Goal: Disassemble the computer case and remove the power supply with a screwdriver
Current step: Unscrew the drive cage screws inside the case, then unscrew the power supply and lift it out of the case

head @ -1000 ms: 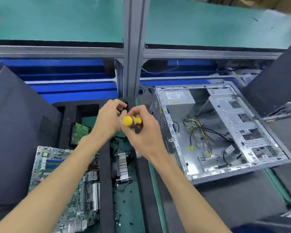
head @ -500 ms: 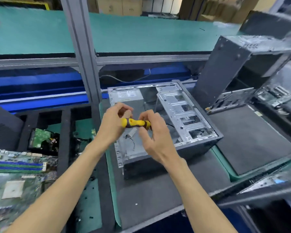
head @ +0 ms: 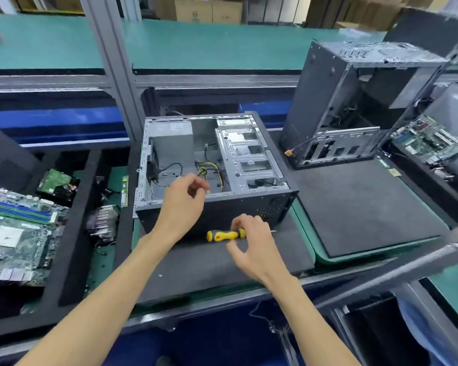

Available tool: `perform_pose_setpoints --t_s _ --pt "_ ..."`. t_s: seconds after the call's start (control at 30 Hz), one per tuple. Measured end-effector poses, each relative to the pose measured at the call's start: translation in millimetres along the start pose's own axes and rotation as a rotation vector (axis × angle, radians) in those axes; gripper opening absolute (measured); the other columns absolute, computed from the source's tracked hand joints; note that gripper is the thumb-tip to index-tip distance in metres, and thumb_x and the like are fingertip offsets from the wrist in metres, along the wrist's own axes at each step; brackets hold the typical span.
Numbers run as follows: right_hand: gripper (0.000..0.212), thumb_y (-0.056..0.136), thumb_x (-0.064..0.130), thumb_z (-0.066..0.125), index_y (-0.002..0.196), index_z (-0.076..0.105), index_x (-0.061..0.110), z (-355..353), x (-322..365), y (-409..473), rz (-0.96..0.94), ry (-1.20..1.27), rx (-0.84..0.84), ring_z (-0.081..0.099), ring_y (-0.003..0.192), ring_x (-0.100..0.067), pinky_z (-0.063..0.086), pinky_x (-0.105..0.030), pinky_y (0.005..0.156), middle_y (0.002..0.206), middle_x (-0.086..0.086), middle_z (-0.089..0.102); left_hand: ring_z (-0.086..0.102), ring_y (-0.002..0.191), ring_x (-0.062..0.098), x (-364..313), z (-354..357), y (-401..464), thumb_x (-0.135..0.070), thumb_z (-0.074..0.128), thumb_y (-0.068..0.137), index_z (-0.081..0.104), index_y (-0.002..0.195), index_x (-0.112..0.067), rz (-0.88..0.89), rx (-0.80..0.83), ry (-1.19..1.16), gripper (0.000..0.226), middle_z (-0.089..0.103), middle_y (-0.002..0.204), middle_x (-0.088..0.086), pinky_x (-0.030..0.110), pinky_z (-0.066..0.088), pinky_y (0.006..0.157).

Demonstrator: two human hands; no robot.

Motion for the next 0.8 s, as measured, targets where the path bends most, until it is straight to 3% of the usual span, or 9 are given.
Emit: perform_pose_setpoints --t_s 0.23,0.5,0.63,0.8 --pt "0.021 0.091 0.032 0.059 0.11 0.056 0.023 45.3 -41.7 -27.4 0.033 -0.155 0.133 0.044 0.098 -0.019 0.034 -0.034 0.087 0.103 0.006 0.054 0.057 0.074 0.008 13.0 8.4 -21.7 -0.005 0.055 0.091 0.065 0.084 -0.027 -0.035 0.008 0.035 0.025 0.068 0.08 -0.009 0.01 0.041 0.064" --pt "0.02 0.092 0.023 0.062 0.111 0.058 0.026 68.8 -60.3 -28.7 0.115 -0.24 0.149 0.042 0.106 -0.022 0.032 -0.037 0.093 0.11 0.004 0.049 0.057 0.076 0.009 24.7 15.2 -31.8 -0.005 0.056 0.091 0.065 0.084 -0.027 -0.057 0.031 0.07 0.025 0.067 0.081 -0.005 0.011 0.042 0.065" --pt "0.028 0.095 0.027 0.06 0.122 0.057 0.029 73.2 -67.3 -30.8 0.14 -0.249 0.193 0.041 0.113 -0.021 0.03 -0.035 0.098 0.119 0.005 0.05 0.057 0.076 0.008 26.8 14.5 -28.6 -0.007 0.057 0.091 0.065 0.084 -0.028 -0.07 0.04 0.084 0.024 0.068 0.082 -0.006 0.009 0.041 0.064" --pt "0.026 0.093 0.032 0.063 0.119 0.059 0.028 63.7 -67.2 -27.0 0.115 -0.202 0.155 0.043 0.113 -0.019 0.033 -0.033 0.099 0.116 0.007 0.053 0.058 0.076 0.01 19.0 17.9 -20.0 -0.007 0.057 0.091 0.065 0.085 -0.026 -0.049 0.043 0.087 0.022 0.069 0.082 -0.004 0.011 0.042 0.065"
Point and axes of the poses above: each hand's wrist, its own y-axis towards the middle knuckle, its own z-axis out of the palm, x = y × z, the point moved 1 cm from there along y, towards the middle knuckle
